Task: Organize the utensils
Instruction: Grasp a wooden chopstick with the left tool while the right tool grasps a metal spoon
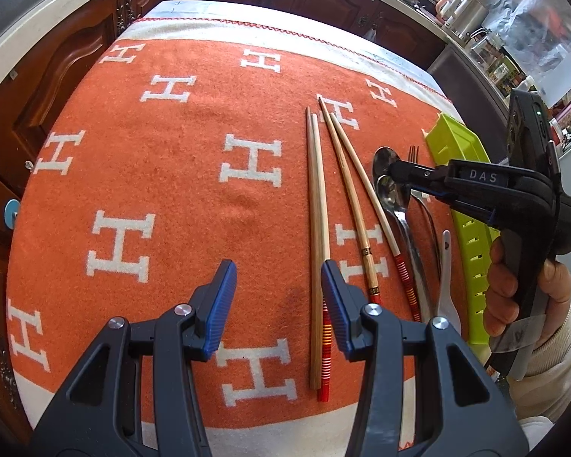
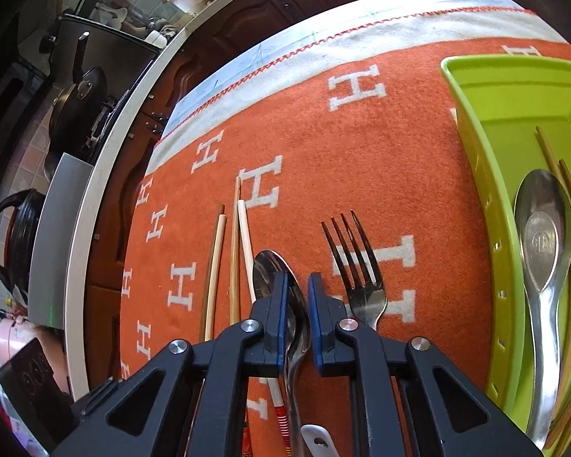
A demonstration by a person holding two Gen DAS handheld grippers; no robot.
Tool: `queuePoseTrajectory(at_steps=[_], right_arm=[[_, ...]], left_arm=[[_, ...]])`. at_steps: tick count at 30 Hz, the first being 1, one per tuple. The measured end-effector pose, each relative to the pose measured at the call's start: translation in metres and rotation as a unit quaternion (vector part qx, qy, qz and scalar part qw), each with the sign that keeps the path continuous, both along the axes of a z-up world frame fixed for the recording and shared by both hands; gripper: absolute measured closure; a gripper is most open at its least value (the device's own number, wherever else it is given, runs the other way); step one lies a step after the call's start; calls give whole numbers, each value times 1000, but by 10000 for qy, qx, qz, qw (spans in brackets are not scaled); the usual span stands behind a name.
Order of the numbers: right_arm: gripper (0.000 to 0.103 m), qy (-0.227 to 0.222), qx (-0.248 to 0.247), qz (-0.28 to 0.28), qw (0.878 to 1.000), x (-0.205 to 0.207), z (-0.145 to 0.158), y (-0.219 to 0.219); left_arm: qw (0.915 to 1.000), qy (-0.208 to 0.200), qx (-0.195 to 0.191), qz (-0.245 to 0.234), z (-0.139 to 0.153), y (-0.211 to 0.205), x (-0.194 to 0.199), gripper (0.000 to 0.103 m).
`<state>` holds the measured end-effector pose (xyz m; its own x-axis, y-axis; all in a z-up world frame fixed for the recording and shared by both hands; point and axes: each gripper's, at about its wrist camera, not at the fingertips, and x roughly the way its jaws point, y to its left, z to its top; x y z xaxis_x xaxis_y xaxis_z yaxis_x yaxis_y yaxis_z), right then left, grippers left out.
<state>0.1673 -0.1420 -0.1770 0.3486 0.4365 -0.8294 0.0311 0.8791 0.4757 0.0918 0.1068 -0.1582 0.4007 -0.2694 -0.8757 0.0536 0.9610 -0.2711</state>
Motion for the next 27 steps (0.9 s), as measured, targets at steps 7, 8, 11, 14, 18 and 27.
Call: queuePoseTrajectory(at_steps=[7, 8, 11, 14, 18, 27], right_arm=[[99, -704, -793, 166, 9942, -19, 30, 11], [100, -772, -848, 175, 9932, -23, 33, 11], [100, -982, -929, 171, 9907, -34, 44, 10], [100, -1153, -910, 157, 9890, -47, 55, 7], [100, -1443, -841, 201, 9858, -64, 70, 5], [100, -1593, -649, 208, 9849, -86, 82, -2]], left_arm=[[9999, -37, 26, -161, 1, -12, 9, 60], [9999, -20, 30, -159, 0, -14, 11, 61], [9999, 46, 30, -131, -2, -16, 16, 66], [9999, 106, 20, -86, -5, -16, 21, 71], [9999, 140, 61, -73, -9, -17, 25, 79], [9993, 102, 297, -186, -16, -31, 31, 82]])
